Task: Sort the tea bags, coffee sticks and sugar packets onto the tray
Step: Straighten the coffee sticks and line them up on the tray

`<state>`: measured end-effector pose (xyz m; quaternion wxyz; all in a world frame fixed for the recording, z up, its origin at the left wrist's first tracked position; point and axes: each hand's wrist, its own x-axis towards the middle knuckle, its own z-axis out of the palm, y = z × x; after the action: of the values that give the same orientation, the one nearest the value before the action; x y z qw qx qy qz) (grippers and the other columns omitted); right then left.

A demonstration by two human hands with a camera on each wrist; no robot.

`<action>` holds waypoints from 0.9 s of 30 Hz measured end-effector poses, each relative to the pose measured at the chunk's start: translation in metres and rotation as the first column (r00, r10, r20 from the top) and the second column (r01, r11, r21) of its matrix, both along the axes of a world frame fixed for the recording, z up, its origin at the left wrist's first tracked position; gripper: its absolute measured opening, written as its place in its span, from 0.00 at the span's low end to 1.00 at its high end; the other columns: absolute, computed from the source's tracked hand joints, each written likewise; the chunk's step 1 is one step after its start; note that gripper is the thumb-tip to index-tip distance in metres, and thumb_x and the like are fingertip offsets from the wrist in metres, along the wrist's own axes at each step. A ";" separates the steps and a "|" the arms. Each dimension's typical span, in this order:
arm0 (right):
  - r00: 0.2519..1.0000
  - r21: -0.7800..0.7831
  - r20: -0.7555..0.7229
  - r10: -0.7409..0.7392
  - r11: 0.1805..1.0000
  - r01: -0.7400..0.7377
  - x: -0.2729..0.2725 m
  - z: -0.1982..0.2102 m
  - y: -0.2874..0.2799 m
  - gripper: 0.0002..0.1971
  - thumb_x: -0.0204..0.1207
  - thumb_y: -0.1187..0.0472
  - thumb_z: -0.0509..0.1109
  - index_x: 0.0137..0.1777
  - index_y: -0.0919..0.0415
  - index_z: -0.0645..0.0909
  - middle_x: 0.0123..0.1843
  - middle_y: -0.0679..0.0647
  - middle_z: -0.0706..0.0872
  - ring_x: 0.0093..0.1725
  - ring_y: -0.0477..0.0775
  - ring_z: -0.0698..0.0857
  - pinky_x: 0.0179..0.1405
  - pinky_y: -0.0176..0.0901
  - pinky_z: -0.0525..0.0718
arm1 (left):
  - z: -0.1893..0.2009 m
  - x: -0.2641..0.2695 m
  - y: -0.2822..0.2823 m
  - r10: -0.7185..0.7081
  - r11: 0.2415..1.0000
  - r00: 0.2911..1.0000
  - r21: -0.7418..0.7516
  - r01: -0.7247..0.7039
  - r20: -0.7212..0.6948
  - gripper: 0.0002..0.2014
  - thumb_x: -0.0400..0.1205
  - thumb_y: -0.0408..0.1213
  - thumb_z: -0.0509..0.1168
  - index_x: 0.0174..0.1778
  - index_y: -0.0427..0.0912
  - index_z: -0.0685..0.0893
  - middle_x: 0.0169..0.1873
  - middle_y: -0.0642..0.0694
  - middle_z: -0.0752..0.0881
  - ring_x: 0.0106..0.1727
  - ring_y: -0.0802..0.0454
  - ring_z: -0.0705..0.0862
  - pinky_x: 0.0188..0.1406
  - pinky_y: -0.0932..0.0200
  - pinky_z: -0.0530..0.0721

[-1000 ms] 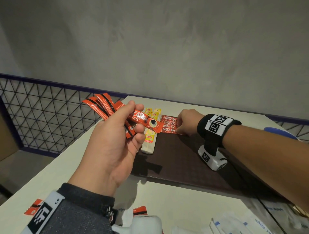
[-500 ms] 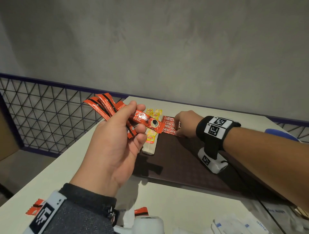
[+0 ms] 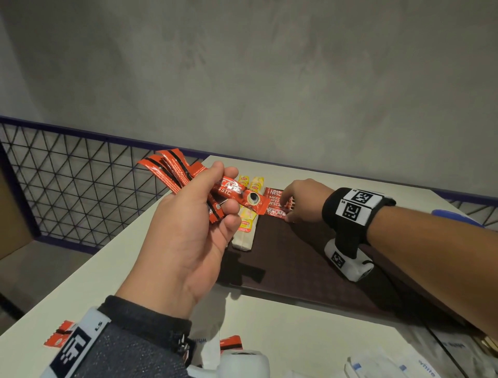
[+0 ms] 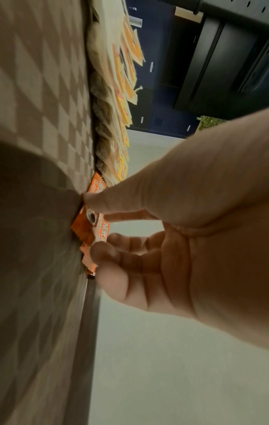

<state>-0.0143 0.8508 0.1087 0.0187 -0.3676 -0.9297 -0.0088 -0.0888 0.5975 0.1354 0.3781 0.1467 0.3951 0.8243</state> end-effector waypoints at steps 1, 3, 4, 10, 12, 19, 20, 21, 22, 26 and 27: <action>1.000 0.007 -0.008 0.004 1.000 -0.004 0.001 0.000 0.000 0.17 0.73 0.51 0.83 0.61 0.50 0.89 0.58 0.50 0.88 0.53 0.52 0.85 0.49 0.46 0.85 | 0.000 0.000 0.000 0.000 1.000 1.000 0.000 0.000 0.001 0.11 0.85 0.42 0.71 0.44 0.38 0.92 0.26 0.48 0.84 0.20 0.60 0.78 0.14 0.70 0.74; 1.000 0.014 -0.015 0.011 1.000 -0.011 0.002 -0.002 0.000 0.14 0.73 0.52 0.83 0.57 0.50 0.89 0.57 0.50 0.87 0.52 0.53 0.85 0.47 0.46 0.84 | 0.000 0.001 0.000 0.000 1.000 1.000 0.001 0.000 0.000 0.11 0.85 0.42 0.71 0.44 0.38 0.92 0.26 0.48 0.84 0.20 0.60 0.78 0.14 0.70 0.74; 1.000 0.011 -0.015 0.013 1.000 -0.013 0.003 -0.002 -0.001 0.13 0.73 0.52 0.83 0.56 0.50 0.89 0.57 0.50 0.87 0.52 0.53 0.85 0.49 0.46 0.85 | 0.000 0.002 -0.001 0.000 1.000 1.000 0.000 0.000 0.000 0.11 0.85 0.42 0.71 0.44 0.38 0.92 0.26 0.48 0.84 0.20 0.60 0.78 0.14 0.70 0.74; 0.999 -0.011 -0.009 0.034 0.999 -0.034 0.004 0.000 -0.001 0.13 0.73 0.54 0.83 0.56 0.51 0.90 0.53 0.49 0.86 0.52 0.52 0.84 0.49 0.44 0.83 | 0.000 0.002 -0.002 0.002 1.000 1.000 -0.004 -0.002 -0.008 0.11 0.85 0.42 0.71 0.44 0.38 0.93 0.26 0.48 0.84 0.21 0.59 0.78 0.15 0.70 0.74; 0.999 -0.018 -0.010 0.044 0.999 -0.045 0.004 0.000 -0.001 0.12 0.74 0.55 0.82 0.57 0.51 0.90 0.51 0.48 0.84 0.51 0.51 0.84 0.48 0.44 0.82 | 0.000 0.002 -0.001 0.004 1.000 1.000 -0.008 -0.004 -0.010 0.12 0.85 0.42 0.71 0.43 0.38 0.93 0.26 0.49 0.84 0.21 0.59 0.78 0.14 0.70 0.74; 0.999 -0.024 -0.005 0.047 0.999 -0.047 0.001 0.001 -0.002 0.12 0.75 0.55 0.82 0.57 0.52 0.90 0.51 0.48 0.85 0.50 0.51 0.84 0.47 0.43 0.83 | 0.000 0.003 -0.001 0.004 1.000 1.000 -0.016 -0.004 -0.011 0.12 0.85 0.42 0.71 0.42 0.39 0.92 0.26 0.49 0.83 0.20 0.59 0.78 0.14 0.70 0.74; 0.999 -0.029 -0.001 0.043 0.999 -0.043 0.001 0.001 -0.002 0.12 0.75 0.56 0.82 0.57 0.52 0.90 0.52 0.49 0.85 0.49 0.51 0.84 0.46 0.43 0.84 | 0.000 0.002 -0.001 0.004 1.000 1.000 -0.015 -0.004 -0.012 0.12 0.85 0.42 0.71 0.43 0.39 0.92 0.26 0.49 0.83 0.20 0.59 0.78 0.14 0.70 0.74; 0.999 -0.043 -0.004 0.036 0.998 -0.036 0.001 0.001 -0.002 0.12 0.75 0.56 0.82 0.57 0.53 0.89 0.52 0.50 0.86 0.48 0.52 0.86 0.44 0.44 0.86 | 0.000 0.003 -0.001 0.004 1.000 1.000 -0.014 -0.004 -0.012 0.12 0.85 0.42 0.71 0.43 0.39 0.92 0.26 0.49 0.84 0.20 0.59 0.78 0.14 0.70 0.74; 1.000 -0.071 -0.021 0.023 0.997 -0.025 0.002 0.002 -0.002 0.12 0.74 0.57 0.82 0.57 0.54 0.89 0.52 0.51 0.87 0.45 0.53 0.88 0.40 0.45 0.89 | 0.000 0.002 -0.001 0.004 1.000 1.000 -0.013 -0.004 -0.011 0.11 0.85 0.42 0.71 0.43 0.39 0.92 0.26 0.48 0.84 0.20 0.59 0.78 0.14 0.70 0.73; 0.973 -0.253 -0.197 -0.119 0.965 0.067 0.009 0.007 0.006 0.17 0.72 0.58 0.84 0.57 0.57 0.85 0.46 0.57 0.91 0.36 0.56 0.93 0.34 0.46 0.93 | 0.000 0.001 -0.002 0.005 1.000 1.000 -0.012 -0.005 -0.007 0.11 0.86 0.42 0.70 0.43 0.39 0.92 0.26 0.49 0.83 0.20 0.60 0.78 0.14 0.70 0.73; 0.956 -0.315 -0.232 -0.178 0.944 0.099 0.012 0.009 0.009 0.18 0.72 0.57 0.84 0.58 0.59 0.84 0.45 0.58 0.92 0.37 0.56 0.94 0.36 0.47 0.94 | 0.000 0.001 -0.002 0.004 1.000 1.000 -0.011 -0.004 -0.007 0.11 0.85 0.42 0.71 0.43 0.39 0.92 0.26 0.49 0.83 0.20 0.60 0.78 0.14 0.70 0.73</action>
<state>-0.0027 0.8599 0.1181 0.0827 -0.4292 -0.8815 0.1789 -0.0876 0.5957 0.1351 0.3756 0.1467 0.4012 0.8224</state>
